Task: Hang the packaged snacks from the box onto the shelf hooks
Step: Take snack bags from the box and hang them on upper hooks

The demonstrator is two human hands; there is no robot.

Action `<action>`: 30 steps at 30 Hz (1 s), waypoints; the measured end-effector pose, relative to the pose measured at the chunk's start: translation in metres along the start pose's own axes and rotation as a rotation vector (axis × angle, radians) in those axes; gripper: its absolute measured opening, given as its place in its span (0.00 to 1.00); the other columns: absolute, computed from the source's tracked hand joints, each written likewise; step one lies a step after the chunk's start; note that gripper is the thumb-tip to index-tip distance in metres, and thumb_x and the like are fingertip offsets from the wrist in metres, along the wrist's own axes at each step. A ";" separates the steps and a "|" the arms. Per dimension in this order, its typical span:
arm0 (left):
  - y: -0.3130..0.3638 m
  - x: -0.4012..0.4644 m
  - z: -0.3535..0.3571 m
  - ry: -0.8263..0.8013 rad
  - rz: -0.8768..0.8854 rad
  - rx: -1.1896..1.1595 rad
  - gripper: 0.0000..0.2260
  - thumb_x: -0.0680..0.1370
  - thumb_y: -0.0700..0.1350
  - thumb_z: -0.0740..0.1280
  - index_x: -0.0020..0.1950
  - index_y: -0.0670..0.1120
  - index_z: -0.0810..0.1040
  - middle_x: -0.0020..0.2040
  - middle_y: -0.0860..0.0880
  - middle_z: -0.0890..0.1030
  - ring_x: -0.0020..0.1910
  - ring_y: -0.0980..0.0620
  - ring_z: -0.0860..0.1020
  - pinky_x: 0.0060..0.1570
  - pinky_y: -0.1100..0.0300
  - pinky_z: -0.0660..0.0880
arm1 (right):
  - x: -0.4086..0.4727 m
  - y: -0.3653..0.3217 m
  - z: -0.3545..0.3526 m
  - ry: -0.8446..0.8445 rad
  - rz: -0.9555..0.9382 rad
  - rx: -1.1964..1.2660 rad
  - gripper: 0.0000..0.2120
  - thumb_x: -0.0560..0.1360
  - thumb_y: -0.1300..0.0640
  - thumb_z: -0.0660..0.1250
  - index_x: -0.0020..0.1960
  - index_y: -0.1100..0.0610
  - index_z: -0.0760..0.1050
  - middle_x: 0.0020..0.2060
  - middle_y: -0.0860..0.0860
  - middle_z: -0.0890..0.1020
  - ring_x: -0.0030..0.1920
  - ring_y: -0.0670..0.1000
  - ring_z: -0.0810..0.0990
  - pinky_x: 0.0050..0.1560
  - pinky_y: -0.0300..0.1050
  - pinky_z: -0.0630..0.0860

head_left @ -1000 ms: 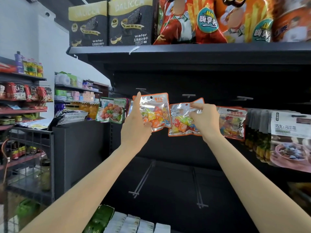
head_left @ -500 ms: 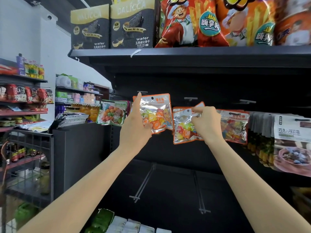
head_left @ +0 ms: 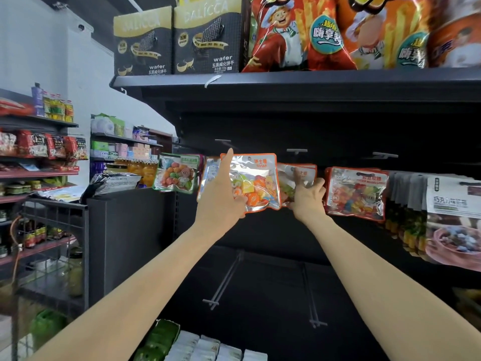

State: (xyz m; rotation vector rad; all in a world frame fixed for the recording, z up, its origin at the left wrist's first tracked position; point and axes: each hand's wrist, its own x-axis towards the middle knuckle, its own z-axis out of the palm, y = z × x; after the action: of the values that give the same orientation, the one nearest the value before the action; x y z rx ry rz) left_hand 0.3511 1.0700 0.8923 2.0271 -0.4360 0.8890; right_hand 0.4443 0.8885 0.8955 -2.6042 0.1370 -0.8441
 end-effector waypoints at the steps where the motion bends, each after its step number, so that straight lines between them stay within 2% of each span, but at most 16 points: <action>1: 0.000 0.000 0.001 -0.015 -0.008 -0.004 0.40 0.75 0.35 0.66 0.77 0.56 0.46 0.59 0.57 0.70 0.39 0.56 0.77 0.35 0.61 0.80 | 0.001 0.001 0.000 -0.045 0.024 -0.009 0.42 0.75 0.67 0.66 0.77 0.43 0.46 0.72 0.63 0.46 0.71 0.62 0.54 0.61 0.54 0.69; 3: 0.000 -0.001 0.002 -0.039 -0.009 -0.003 0.40 0.75 0.35 0.66 0.77 0.54 0.47 0.48 0.61 0.69 0.38 0.56 0.77 0.34 0.68 0.78 | 0.003 0.002 0.000 -0.068 0.028 -0.020 0.45 0.75 0.68 0.66 0.76 0.41 0.42 0.72 0.62 0.44 0.72 0.62 0.52 0.60 0.54 0.70; 4: 0.001 -0.001 0.002 -0.056 0.000 -0.004 0.39 0.75 0.35 0.67 0.77 0.54 0.47 0.47 0.62 0.68 0.37 0.59 0.75 0.33 0.73 0.75 | 0.003 0.003 -0.001 -0.056 0.019 -0.030 0.44 0.74 0.68 0.66 0.76 0.42 0.44 0.73 0.61 0.43 0.72 0.62 0.50 0.62 0.54 0.70; 6: 0.003 -0.002 0.002 -0.114 0.016 -0.017 0.39 0.75 0.35 0.67 0.77 0.53 0.49 0.50 0.61 0.68 0.35 0.65 0.69 0.33 0.80 0.70 | 0.002 0.004 -0.004 0.014 -0.047 -0.021 0.38 0.75 0.66 0.66 0.76 0.47 0.51 0.73 0.61 0.41 0.74 0.62 0.47 0.66 0.55 0.66; 8: 0.006 -0.003 0.004 -0.181 0.016 -0.040 0.38 0.75 0.35 0.67 0.77 0.53 0.49 0.58 0.59 0.70 0.38 0.66 0.68 0.32 0.82 0.67 | -0.007 0.006 -0.010 0.170 -0.125 0.100 0.26 0.76 0.67 0.62 0.72 0.56 0.62 0.73 0.61 0.48 0.73 0.61 0.51 0.68 0.53 0.64; 10: 0.006 -0.003 0.008 -0.220 0.015 -0.043 0.38 0.75 0.36 0.68 0.77 0.53 0.50 0.69 0.54 0.67 0.47 0.65 0.69 0.36 0.84 0.67 | -0.020 0.011 -0.020 0.329 -0.165 0.291 0.16 0.78 0.67 0.57 0.65 0.62 0.69 0.68 0.60 0.63 0.67 0.56 0.64 0.61 0.44 0.67; 11: 0.007 -0.002 0.011 -0.229 0.009 -0.058 0.38 0.75 0.36 0.68 0.77 0.53 0.50 0.72 0.53 0.65 0.51 0.64 0.70 0.41 0.83 0.68 | -0.027 0.013 -0.027 0.364 -0.167 0.395 0.13 0.80 0.65 0.56 0.63 0.62 0.71 0.62 0.57 0.69 0.59 0.52 0.71 0.54 0.38 0.69; 13: 0.009 0.001 0.020 -0.250 -0.001 -0.095 0.38 0.75 0.37 0.68 0.77 0.54 0.50 0.73 0.54 0.63 0.57 0.65 0.67 0.49 0.81 0.65 | -0.037 0.016 -0.038 0.301 -0.174 0.656 0.12 0.82 0.58 0.55 0.62 0.58 0.72 0.51 0.51 0.78 0.45 0.44 0.76 0.40 0.32 0.70; 15: 0.015 0.005 0.031 -0.279 -0.012 -0.142 0.38 0.75 0.36 0.69 0.77 0.54 0.50 0.73 0.55 0.63 0.60 0.64 0.67 0.55 0.75 0.66 | -0.044 0.017 -0.047 0.141 -0.220 0.899 0.13 0.82 0.52 0.56 0.65 0.50 0.69 0.50 0.47 0.79 0.46 0.42 0.79 0.39 0.32 0.75; 17: 0.019 0.009 0.042 -0.293 -0.024 -0.182 0.39 0.75 0.36 0.69 0.77 0.54 0.50 0.72 0.53 0.65 0.59 0.58 0.73 0.58 0.59 0.74 | -0.044 0.020 -0.048 0.093 -0.281 0.881 0.17 0.80 0.52 0.59 0.68 0.44 0.66 0.55 0.47 0.77 0.49 0.45 0.81 0.43 0.41 0.81; 18: 0.020 0.012 0.047 -0.301 -0.035 -0.191 0.39 0.75 0.36 0.69 0.77 0.55 0.49 0.71 0.52 0.66 0.57 0.53 0.77 0.54 0.55 0.78 | -0.043 0.021 -0.049 0.123 -0.292 0.832 0.18 0.80 0.54 0.61 0.68 0.44 0.67 0.56 0.45 0.77 0.49 0.47 0.81 0.44 0.46 0.82; 20: 0.022 0.018 0.054 -0.332 -0.071 -0.198 0.40 0.74 0.36 0.68 0.77 0.57 0.48 0.70 0.51 0.67 0.48 0.48 0.81 0.41 0.56 0.82 | -0.040 0.023 -0.047 0.180 -0.258 0.750 0.18 0.80 0.57 0.62 0.68 0.45 0.69 0.54 0.39 0.76 0.46 0.54 0.82 0.45 0.54 0.81; 22: 0.023 0.023 0.058 -0.363 -0.098 -0.173 0.41 0.75 0.36 0.68 0.76 0.59 0.46 0.70 0.48 0.67 0.43 0.48 0.81 0.35 0.59 0.81 | -0.035 0.025 -0.043 0.205 -0.238 0.721 0.19 0.80 0.58 0.61 0.70 0.47 0.70 0.46 0.44 0.78 0.38 0.55 0.81 0.37 0.47 0.81; 24: 0.023 0.025 0.060 -0.377 -0.101 -0.132 0.41 0.75 0.36 0.68 0.76 0.59 0.45 0.71 0.47 0.67 0.45 0.49 0.81 0.37 0.58 0.81 | -0.032 0.026 -0.040 0.230 -0.249 0.674 0.20 0.80 0.59 0.61 0.71 0.48 0.69 0.33 0.52 0.77 0.24 0.44 0.70 0.25 0.32 0.68; 26: 0.022 0.026 0.062 -0.383 -0.115 -0.118 0.41 0.76 0.36 0.67 0.76 0.60 0.44 0.71 0.46 0.66 0.46 0.48 0.81 0.38 0.58 0.81 | -0.030 0.026 -0.038 0.243 -0.253 0.653 0.21 0.80 0.60 0.61 0.71 0.49 0.68 0.26 0.51 0.70 0.19 0.43 0.65 0.21 0.31 0.62; 30: 0.019 0.028 0.063 -0.388 -0.130 -0.104 0.41 0.76 0.36 0.66 0.76 0.62 0.43 0.71 0.45 0.67 0.44 0.48 0.82 0.38 0.57 0.82 | -0.031 0.027 -0.036 0.261 -0.270 0.615 0.21 0.80 0.61 0.61 0.72 0.51 0.67 0.26 0.49 0.67 0.20 0.41 0.67 0.22 0.30 0.63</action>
State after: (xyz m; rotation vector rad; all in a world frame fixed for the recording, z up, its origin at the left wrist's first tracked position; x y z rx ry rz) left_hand 0.3863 1.0082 0.8996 2.1056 -0.5417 0.3833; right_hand 0.3989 0.8584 0.8946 -1.9535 -0.3571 -1.1080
